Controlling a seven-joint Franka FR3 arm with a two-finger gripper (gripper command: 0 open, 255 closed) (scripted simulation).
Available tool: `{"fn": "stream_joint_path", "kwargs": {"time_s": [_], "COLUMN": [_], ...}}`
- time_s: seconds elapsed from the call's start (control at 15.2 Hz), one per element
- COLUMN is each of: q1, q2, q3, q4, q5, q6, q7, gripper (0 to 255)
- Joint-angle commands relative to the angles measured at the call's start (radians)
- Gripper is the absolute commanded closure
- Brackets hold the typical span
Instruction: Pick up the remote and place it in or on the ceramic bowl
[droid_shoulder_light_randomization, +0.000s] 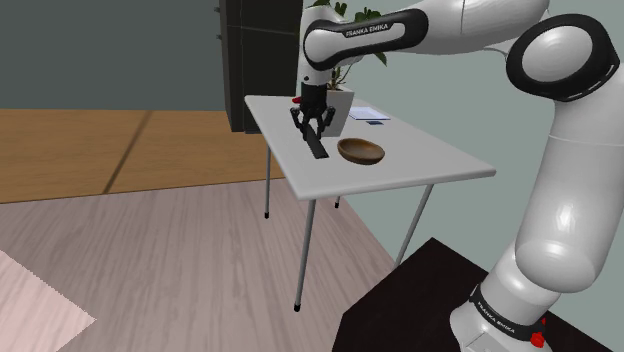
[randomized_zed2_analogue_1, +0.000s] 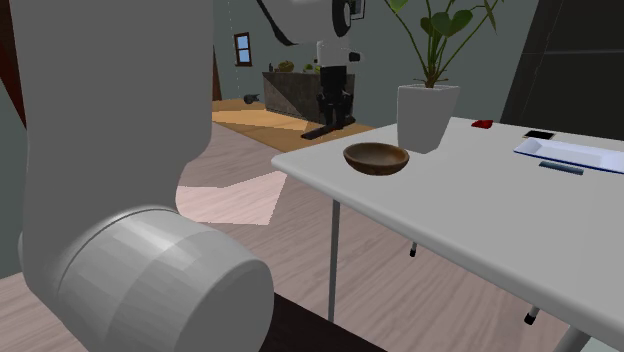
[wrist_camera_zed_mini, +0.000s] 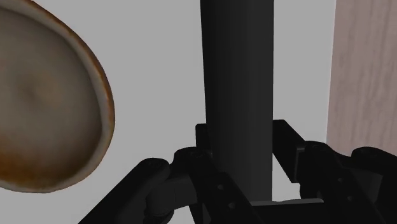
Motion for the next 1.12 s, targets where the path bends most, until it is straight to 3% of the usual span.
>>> {"fn": "stream_joint_path", "kwargs": {"time_s": [0.0,0.53,1.06], "q1": [0.0,0.003,-0.103], "q2": [-0.002,0.001,-0.176], "q3": [0.0,0.002,-0.067], "q4": [0.026,0.128,-0.12], "q5": [0.001,0.002,0.03], "q6": [-0.028,-0.127,-0.04], "q7": [-0.003,-0.01,-0.177], "gripper": [255,255,255]}}
